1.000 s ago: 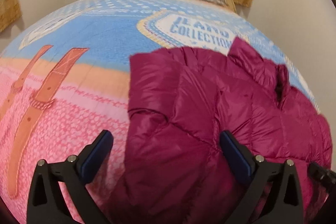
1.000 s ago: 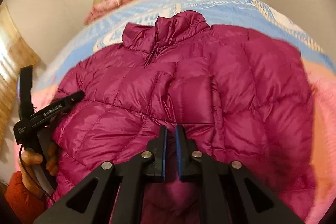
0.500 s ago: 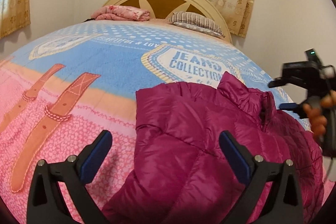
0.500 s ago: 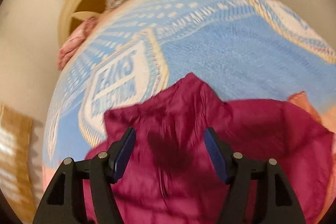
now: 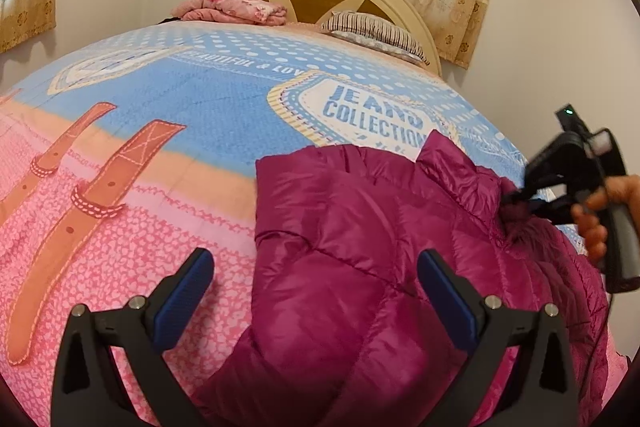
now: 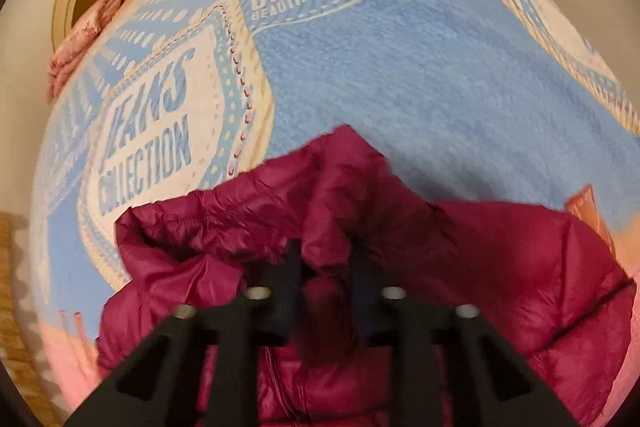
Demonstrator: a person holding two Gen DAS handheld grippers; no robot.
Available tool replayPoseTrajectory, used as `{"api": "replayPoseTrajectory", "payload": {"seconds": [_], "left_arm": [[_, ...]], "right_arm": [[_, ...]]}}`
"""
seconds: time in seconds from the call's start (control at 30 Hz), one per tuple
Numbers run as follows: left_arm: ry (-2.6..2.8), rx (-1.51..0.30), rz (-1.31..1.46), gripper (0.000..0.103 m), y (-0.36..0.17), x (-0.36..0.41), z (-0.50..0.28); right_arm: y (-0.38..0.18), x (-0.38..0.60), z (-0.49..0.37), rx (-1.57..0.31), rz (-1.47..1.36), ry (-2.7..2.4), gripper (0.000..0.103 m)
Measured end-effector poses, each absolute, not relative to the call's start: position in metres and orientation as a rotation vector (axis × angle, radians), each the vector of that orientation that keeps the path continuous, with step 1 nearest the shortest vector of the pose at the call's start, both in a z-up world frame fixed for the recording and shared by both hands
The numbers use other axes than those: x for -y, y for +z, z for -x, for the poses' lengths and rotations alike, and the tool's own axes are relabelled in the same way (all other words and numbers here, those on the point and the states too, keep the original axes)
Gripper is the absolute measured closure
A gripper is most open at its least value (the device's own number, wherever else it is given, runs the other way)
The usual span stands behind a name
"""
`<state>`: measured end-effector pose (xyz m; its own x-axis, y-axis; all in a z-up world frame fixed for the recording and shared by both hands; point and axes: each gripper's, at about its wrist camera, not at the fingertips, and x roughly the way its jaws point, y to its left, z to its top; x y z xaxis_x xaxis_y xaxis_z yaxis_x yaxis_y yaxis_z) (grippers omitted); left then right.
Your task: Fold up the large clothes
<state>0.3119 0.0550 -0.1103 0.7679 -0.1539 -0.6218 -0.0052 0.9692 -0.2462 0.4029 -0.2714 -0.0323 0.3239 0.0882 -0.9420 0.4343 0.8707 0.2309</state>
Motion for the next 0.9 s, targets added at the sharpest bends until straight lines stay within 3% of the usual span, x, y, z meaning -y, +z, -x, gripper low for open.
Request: {"api": "replayPoseTrajectory", "payload": {"seconds": [0.23, 0.5, 0.7, 0.9], "left_arm": [[-0.084, -0.693, 0.246, 0.000, -0.111, -0.056, -0.311], [-0.095, -0.688, 0.246, 0.000, -0.110, -0.056, -0.309], [-0.112, -0.666, 0.234, 0.000, -0.106, -0.053, -0.306], [-0.229, -0.630, 0.202, 0.000, -0.060, -0.035, -0.305]], "right_arm": [[0.003, 0.293, -0.328, -1.113, -0.537, -0.210, 0.094], [-0.040, 0.303, -0.268, -1.006, -0.589, -0.267, 0.095], [-0.058, 0.297, -0.243, -0.768, -0.516, -0.220, 0.096], [-0.062, 0.307, -0.238, -0.737, -0.591, -0.183, 0.096]]}}
